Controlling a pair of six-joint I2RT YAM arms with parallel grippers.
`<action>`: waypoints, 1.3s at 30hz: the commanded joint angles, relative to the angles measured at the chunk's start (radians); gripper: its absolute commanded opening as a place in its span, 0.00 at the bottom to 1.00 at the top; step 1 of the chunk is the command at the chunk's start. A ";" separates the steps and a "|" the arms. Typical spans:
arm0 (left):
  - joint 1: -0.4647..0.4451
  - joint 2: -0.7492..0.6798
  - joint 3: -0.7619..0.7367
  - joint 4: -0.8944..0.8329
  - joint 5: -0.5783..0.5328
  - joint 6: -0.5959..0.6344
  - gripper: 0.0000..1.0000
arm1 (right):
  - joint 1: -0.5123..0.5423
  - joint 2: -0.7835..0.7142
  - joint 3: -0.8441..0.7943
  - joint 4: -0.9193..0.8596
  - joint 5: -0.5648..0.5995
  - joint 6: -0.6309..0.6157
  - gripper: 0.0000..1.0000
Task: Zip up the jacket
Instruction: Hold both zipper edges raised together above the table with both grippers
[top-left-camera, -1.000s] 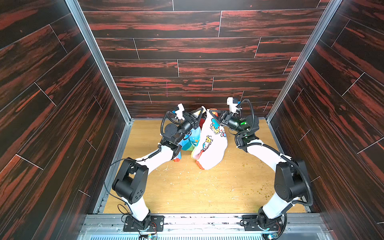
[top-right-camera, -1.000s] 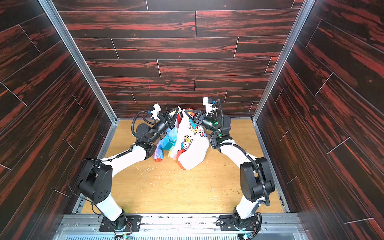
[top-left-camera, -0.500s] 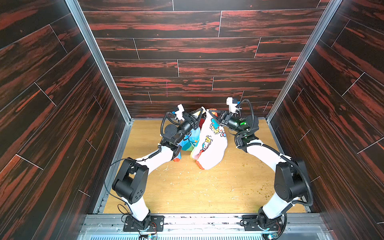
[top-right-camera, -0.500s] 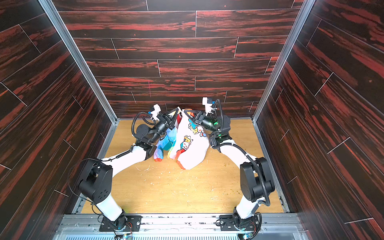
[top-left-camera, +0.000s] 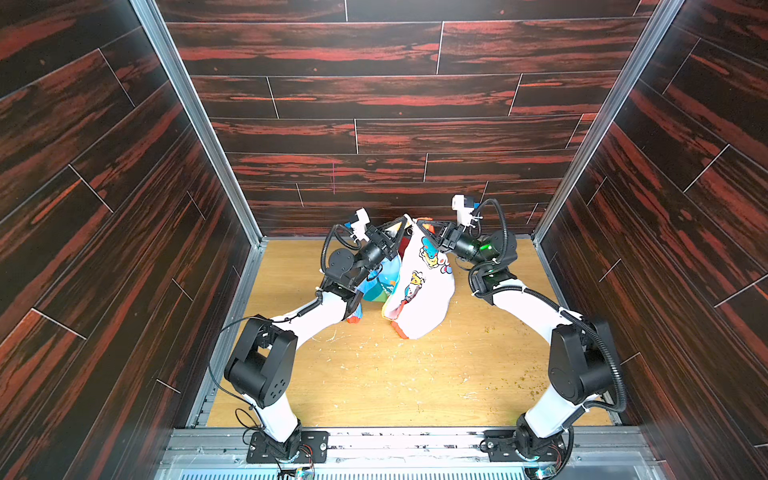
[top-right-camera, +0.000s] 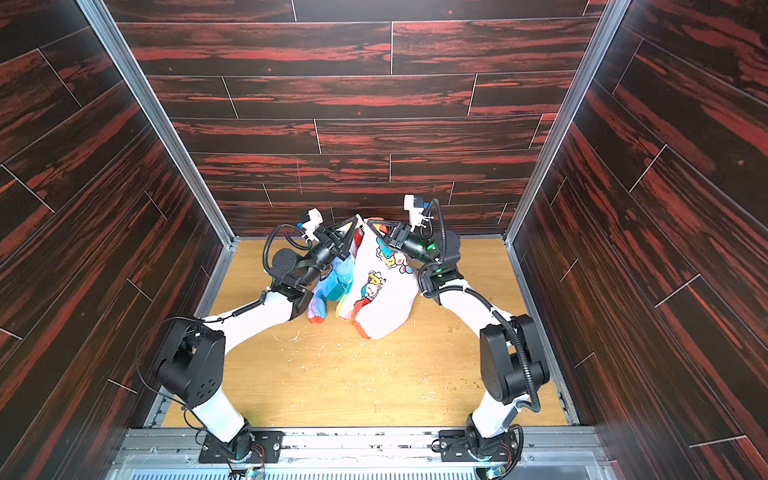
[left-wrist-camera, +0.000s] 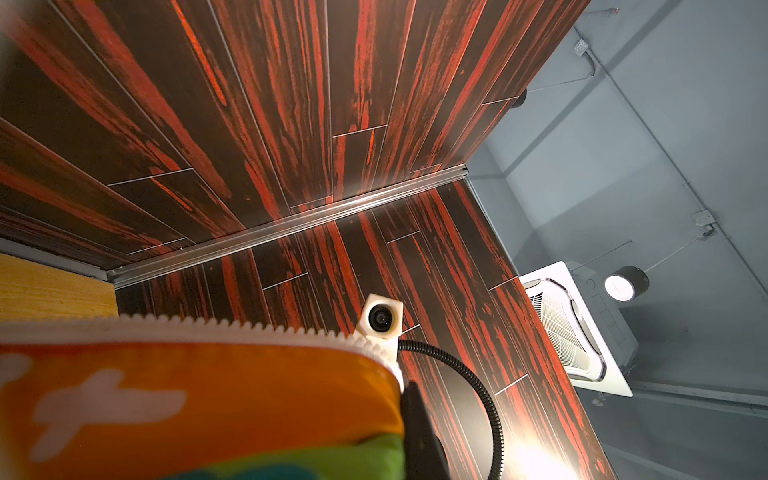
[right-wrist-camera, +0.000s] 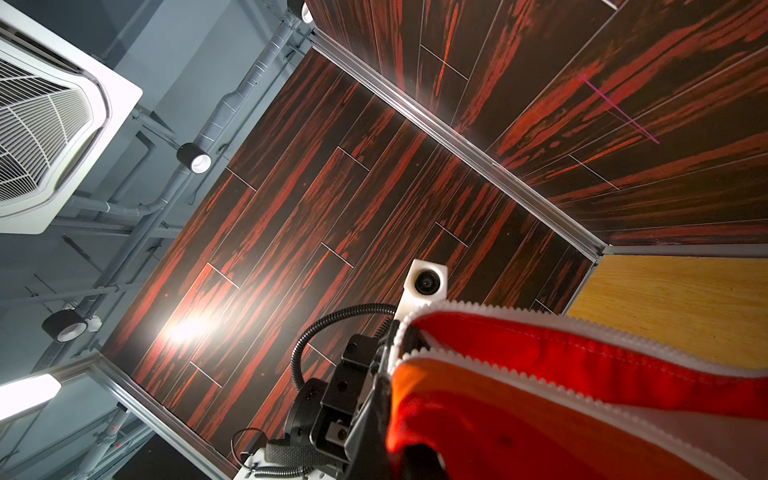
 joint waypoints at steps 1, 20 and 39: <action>-0.004 -0.006 -0.011 0.064 0.035 -0.011 0.00 | 0.010 -0.007 0.011 0.062 0.019 0.015 0.00; -0.002 -0.037 -0.062 0.042 0.073 0.012 0.00 | 0.008 -0.028 -0.008 -0.017 0.041 -0.013 0.00; -0.006 -0.051 -0.068 0.038 0.143 -0.020 0.00 | 0.000 -0.009 0.018 -0.034 0.068 -0.003 0.00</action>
